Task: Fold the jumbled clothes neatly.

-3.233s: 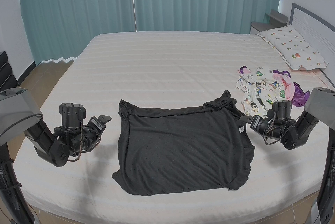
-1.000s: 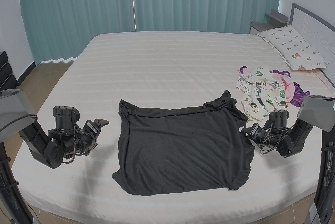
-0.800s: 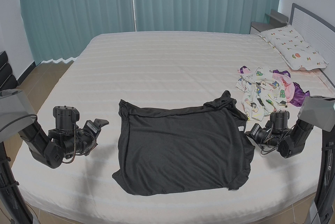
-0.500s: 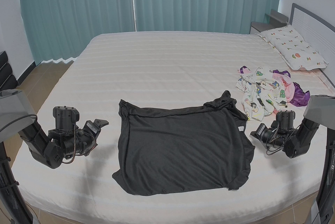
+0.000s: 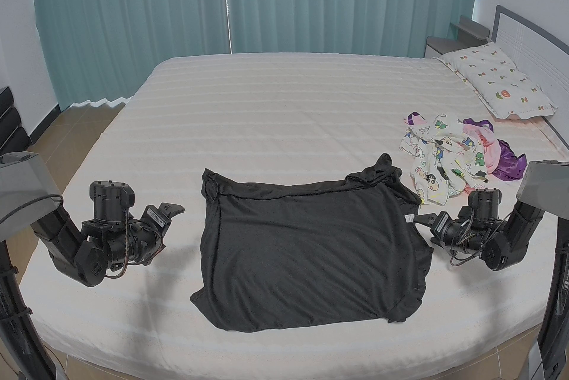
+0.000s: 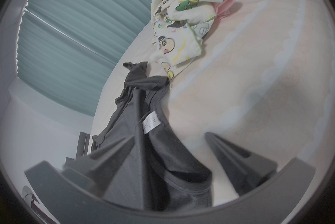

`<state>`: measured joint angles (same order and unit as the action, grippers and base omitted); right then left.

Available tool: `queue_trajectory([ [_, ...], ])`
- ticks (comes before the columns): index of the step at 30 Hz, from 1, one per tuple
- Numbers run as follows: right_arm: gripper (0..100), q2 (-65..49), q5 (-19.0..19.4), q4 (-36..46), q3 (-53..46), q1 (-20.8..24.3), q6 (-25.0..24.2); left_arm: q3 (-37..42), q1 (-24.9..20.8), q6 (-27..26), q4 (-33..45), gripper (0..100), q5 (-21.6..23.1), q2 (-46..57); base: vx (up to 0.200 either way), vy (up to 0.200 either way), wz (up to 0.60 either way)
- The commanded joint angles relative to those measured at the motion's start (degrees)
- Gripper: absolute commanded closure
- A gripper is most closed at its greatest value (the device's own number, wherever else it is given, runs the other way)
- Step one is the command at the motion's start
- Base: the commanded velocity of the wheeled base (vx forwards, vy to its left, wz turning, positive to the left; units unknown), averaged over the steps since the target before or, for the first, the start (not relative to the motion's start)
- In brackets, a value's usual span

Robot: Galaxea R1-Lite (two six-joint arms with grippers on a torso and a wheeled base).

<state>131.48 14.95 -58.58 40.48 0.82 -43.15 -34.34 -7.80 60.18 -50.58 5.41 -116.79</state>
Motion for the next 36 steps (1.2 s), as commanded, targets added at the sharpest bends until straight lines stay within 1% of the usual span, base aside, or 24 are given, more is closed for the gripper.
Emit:
queue_trajectory([
  [1, 0, 0.36, 0.35, -0.05, -0.32, 0.5, 0.62, -0.02, -0.02, 0.02, 0.04, 0, 0.04, -0.2, 0.0, 0.0, 0.0],
  [3, 0, 0.45, 1.14, -0.05, -0.32, 0.5, 0.79, -0.02, -0.02, 0.02, -0.05, 0, 0.04, -0.2, 0.0, 0.0, 0.0],
  [7, 0, 0.54, 4.21, -0.05, -0.58, 0.59, 0.35, -0.02, -0.02, 0.02, -0.05, 0, 0.04, -0.2, 0.0, 0.0, 0.0],
  [12, 0, 1.59, 4.57, -0.05, -0.41, 0.94, 0.18, -0.02, -0.02, 0.02, -0.05, 0, 0.04, -0.2, 0.0, 0.0, 0.0],
  [13, 100, 1.68, 4.57, -0.05, -0.41, 0.94, 0.18, -0.11, -0.02, 0.02, -0.05, 0, 0.04, -0.2, 0.0, 0.0, 0.0],
  [17, 100, 1.85, 4.57, -0.05, -0.49, 0.77, -0.61, -0.11, -0.02, 0.02, -0.05, 0, -0.05, -0.2, 0.0, 0.0, 0.0],
  [19, 100, 1.5, 4.57, 0.04, -0.32, 0.33, -2.81, -0.11, -0.02, 0.02, -0.05, 0, 0.04, -0.2, 0.0, 0.0, 0.0],
  [20, 100, 1.5, 4.57, 0.04, -0.32, 0.33, -3.16, -0.11, -0.02, 0.02, -0.05, 0, 0.04, -0.2, 0.0, 0.0, 0.0],
  [22, 100, 1.33, 4.48, 0.04, -0.32, 0.15, -5.89, -0.11, -0.02, 0.02, -0.05, 0, 0.04, -0.2, 0.0, 0.0, 0.0],
  [29, 100, 0.1, 4.04, 0.04, -1.55, -0.03, -6.15, -0.02, -0.02, 0.02, -0.05, 0, 0.04, -0.11, 0.0, 0.0, 0.0],
  [34, 100, -3.07, 3.86, 0.13, -5.07, -1.7, -2.81, -0.02, -0.02, 0.02, -0.05, 0, 0.04, -0.02, 0.0, 0.0, 0.0],
  [36, 100, -3.51, 3.86, 0.13, -6.91, -3.1, 1.32, 0.06, -0.02, 0.02, -0.05, 0, 0.04, -0.02, 0.0, 0.0, 0.0],
])
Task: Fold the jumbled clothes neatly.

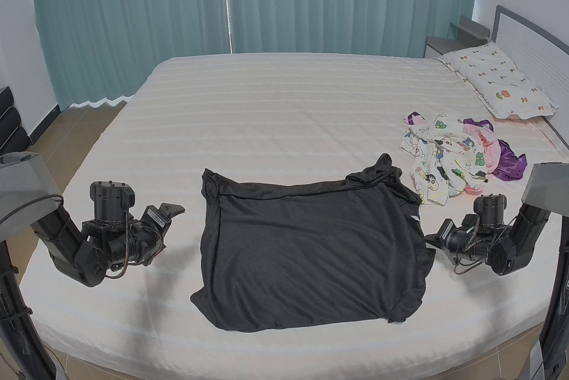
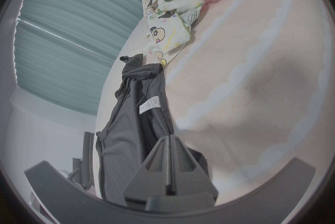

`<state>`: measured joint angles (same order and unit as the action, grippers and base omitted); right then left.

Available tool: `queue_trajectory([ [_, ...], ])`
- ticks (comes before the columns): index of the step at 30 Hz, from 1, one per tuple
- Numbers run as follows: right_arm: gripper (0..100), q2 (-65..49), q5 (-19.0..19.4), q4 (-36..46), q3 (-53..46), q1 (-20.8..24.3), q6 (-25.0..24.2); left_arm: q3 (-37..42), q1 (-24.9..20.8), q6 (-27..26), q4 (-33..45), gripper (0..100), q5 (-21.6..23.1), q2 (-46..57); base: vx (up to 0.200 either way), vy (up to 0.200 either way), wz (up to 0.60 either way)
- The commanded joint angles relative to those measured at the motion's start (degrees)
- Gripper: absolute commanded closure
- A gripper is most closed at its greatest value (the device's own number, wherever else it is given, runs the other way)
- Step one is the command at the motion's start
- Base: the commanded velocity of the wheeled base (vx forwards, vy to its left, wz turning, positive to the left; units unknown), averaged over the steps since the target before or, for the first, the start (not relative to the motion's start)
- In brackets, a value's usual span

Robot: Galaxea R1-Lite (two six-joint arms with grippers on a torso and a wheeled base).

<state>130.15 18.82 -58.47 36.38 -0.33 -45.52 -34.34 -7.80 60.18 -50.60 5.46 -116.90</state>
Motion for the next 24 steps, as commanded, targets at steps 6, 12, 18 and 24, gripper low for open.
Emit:
queue_trajectory([
  [6, 100, -2.62, -0.89, -0.16, -3.42, -6.44, 8.43, 0.42, -0.11, 0.02, 0.15, 0, -0.01, 0.44, 0.0, 0.0, 0.0],
  [12, 100, -2.62, -1.33, -0.16, -2.8, -9.78, 9.13, 0.59, -0.37, 0.02, 0.51, 0, -0.01, 0.53, 0.0, 0.0, 0.0],
  [18, 100, -2.18, -1.33, -0.16, -2.8, -11.45, 10.8, 0.94, -0.46, 0.02, 0.51, 0, -0.01, 0.44, 0.0, 0.0, 0.0],
  [24, 100, -2.0, -1.42, -0.07, 0.27, -13.91, 11.77, 1.21, -0.46, 0.11, 0.59, 0, -0.01, 0.53, 0.0, 0.0, 0.0],
])
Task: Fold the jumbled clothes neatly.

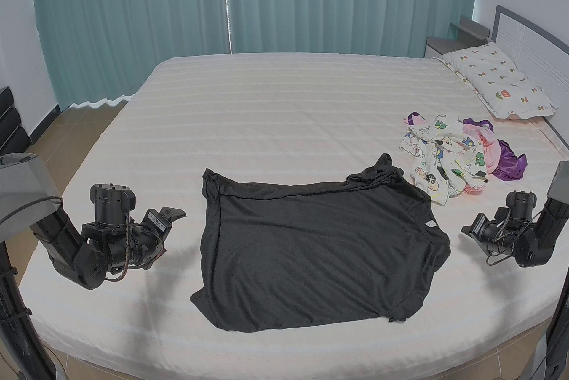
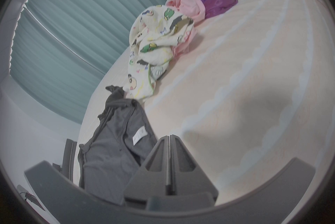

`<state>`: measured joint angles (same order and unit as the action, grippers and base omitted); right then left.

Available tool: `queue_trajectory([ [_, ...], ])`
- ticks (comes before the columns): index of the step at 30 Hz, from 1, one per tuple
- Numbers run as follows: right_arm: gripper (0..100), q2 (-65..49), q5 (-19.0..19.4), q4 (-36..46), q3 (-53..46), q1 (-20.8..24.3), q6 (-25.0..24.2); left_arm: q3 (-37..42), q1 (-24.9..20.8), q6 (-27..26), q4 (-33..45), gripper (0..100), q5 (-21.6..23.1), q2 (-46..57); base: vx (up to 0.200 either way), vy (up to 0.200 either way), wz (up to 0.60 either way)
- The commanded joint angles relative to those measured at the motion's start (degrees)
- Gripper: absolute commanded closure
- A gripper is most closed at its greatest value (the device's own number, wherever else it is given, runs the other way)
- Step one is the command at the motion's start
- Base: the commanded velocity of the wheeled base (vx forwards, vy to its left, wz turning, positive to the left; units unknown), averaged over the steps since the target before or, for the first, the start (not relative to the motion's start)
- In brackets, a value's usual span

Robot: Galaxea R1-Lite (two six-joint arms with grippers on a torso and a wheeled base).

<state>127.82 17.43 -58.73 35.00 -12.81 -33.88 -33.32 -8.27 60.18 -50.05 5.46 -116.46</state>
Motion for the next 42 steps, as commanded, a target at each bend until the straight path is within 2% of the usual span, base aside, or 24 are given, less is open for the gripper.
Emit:
queue_trajectory([
  [1, 100, 0.33, -0.03, 0.55, 2.44, -2.3, 0.22, 0.53, -0.08, 0.02, -0.04, 0, -0.01, 0.09, 0.0, 0.0, 0.0],
  [6, 100, 0.5, 0.23, 0.46, 2.88, -4.33, 0.39, 0.97, -0.52, 0.11, -0.04, 0, 0.08, 0.18, 0.0, 0.0, 0.0],
  [7, 0, 0.59, 0.23, 0.46, 2.79, -4.33, 0.3, 1.15, -0.52, 0.11, -0.13, 0, 0.08, 0.18, 0.0, 0.0, 0.0],
  [15, 0, -3.63, 0.67, 0.29, -0.9, -2.83, -0.49, 2.73, -1.75, 0.02, -0.48, 0, 0.08, 1.41, 0.0, 0.0, 0.0],
  [22, 0, -9.43, 0.15, -0.94, -11.09, 0.6, -0.66, 5.46, -4.39, 0.2, -0.48, 0, -0.01, 4.84, 0.0, 0.0, 0.0],
  [23, 0, -12.68, 0.5, -0.94, -15.14, 0.95, -0.75, 6.42, -5.97, 1.25, -0.48, 0, -0.1, 5.89, -0.2, 0.0, 0.0],
  [27, 0, -16.2, 0.59, -1.03, -20.59, 2.44, -2.07, 8.62, -8.96, 2.31, -0.39, 0, -0.72, 6.59, -0.2, 0.0, 0.0],
  [33, 0, -16.64, 0.32, -1.03, -24.19, 5.78, -5.76, 11.34, -10.81, 2.04, -0.48, 0, -1.07, 5.89, -0.2, 0.0, 0.0],
  [40, 0, -17.08, 0.41, -1.12, -27.35, 7.19, -5.5, 10.64, -10.98, 1.87, -0.57, 0, -1.68, 3.69, -0.029, 0.0, 0.0],
  [42, 0, -17.08, 0.5, -1.12, -27.53, 7.45, -5.67, 9.32, -11.77, 1.78, -0.48, 0, -4.14, 1.58, 0.0, 0.0, 0.0],
])
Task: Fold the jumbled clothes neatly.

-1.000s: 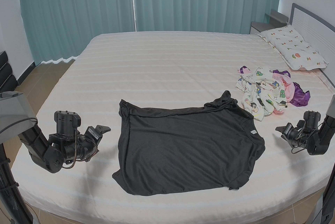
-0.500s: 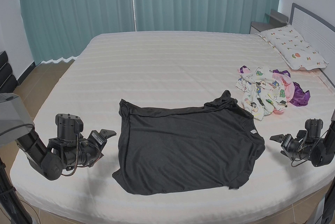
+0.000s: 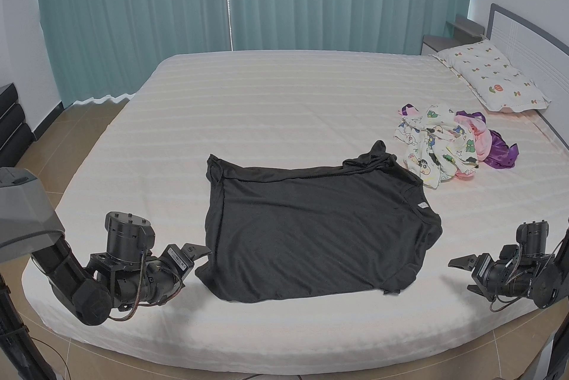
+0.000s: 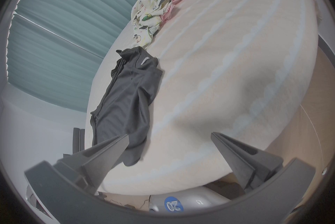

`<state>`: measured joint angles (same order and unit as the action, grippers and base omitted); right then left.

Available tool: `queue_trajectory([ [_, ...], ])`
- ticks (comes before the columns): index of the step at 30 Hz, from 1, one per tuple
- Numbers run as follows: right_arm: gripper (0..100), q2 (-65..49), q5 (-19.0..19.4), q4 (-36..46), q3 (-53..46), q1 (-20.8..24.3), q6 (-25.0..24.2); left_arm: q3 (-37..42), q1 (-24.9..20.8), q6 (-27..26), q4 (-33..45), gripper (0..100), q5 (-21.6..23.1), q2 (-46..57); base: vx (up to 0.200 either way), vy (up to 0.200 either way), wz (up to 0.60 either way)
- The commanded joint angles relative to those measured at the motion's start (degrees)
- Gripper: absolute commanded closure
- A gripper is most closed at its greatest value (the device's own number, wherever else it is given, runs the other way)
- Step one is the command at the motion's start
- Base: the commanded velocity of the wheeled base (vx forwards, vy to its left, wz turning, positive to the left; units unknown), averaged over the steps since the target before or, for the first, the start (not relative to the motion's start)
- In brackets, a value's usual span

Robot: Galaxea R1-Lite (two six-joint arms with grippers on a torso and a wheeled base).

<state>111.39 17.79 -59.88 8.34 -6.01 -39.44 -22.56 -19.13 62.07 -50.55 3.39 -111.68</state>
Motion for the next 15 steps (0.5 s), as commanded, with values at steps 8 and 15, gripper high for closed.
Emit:
queue_trajectory([
  [8, 0, -0.73, -0.21, -0.59, -2.1, 5.13, -0.55, -2.84, -3.46, -1.34, -0.16, 0, -6.82, -7.5, 0.0, 0.0, 0.0],
  [15, 0, -0.03, 0.32, -0.94, -2.01, 5.13, -0.82, -6.79, -5.39, -1.52, 0.19, 0, -8.14, -9.96, 0.0, 0.0, 0.0],
])
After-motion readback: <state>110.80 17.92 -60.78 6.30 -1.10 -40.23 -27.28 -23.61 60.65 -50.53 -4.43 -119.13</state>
